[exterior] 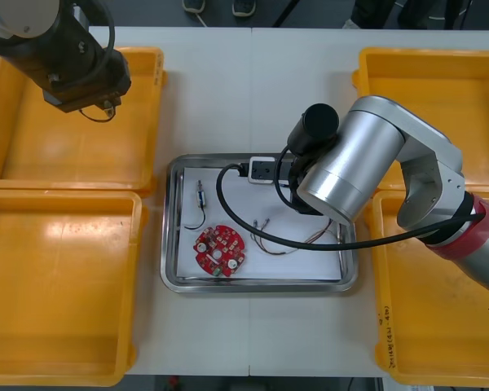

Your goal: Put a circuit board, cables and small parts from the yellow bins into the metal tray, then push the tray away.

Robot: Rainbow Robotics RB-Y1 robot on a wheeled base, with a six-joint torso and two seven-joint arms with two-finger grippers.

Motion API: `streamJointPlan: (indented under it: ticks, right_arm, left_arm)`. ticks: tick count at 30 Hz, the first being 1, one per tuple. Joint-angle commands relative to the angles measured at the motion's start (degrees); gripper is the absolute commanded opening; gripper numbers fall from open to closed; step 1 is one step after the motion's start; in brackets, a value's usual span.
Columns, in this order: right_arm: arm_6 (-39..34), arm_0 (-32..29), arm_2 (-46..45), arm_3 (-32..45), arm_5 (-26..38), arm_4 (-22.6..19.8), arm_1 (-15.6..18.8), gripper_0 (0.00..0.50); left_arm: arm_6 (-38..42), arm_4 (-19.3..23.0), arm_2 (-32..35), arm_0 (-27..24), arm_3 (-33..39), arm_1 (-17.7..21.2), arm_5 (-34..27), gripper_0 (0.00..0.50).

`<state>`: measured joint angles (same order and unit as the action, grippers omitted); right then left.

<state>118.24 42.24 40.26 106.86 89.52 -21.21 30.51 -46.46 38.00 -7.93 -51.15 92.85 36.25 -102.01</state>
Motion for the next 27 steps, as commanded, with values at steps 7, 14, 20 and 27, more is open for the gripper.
streamJointPlan:
  ticks: [7, 14, 20, 27]
  right_arm:
    - [1.03, -0.31, -3.96, 6.52, 9.09, -0.85, -0.89, 0.5]
    - [0.32, -0.31, -15.65, 8.28, 20.43, -7.97, -2.56, 0.5]
    - [-0.91, -0.31, -24.88, 10.83, 20.48, -8.94, -3.88, 0.5]
    - [-2.58, -1.98, -32.88, 14.08, 20.48, -9.73, -3.35, 0.5]
  left_arm:
    - [-4.25, 0.58, 1.77, 0.26, 2.16, 2.16, -0.47, 0.001]
    - [-4.25, 0.58, 1.77, 0.26, 2.16, 2.16, -0.47, 0.0]
    - [-4.17, 1.02, 1.77, 0.26, 2.33, 2.16, -0.38, 0.001]
    - [-3.46, 2.16, 1.69, 0.35, 3.74, 1.19, -0.64, 0.0]
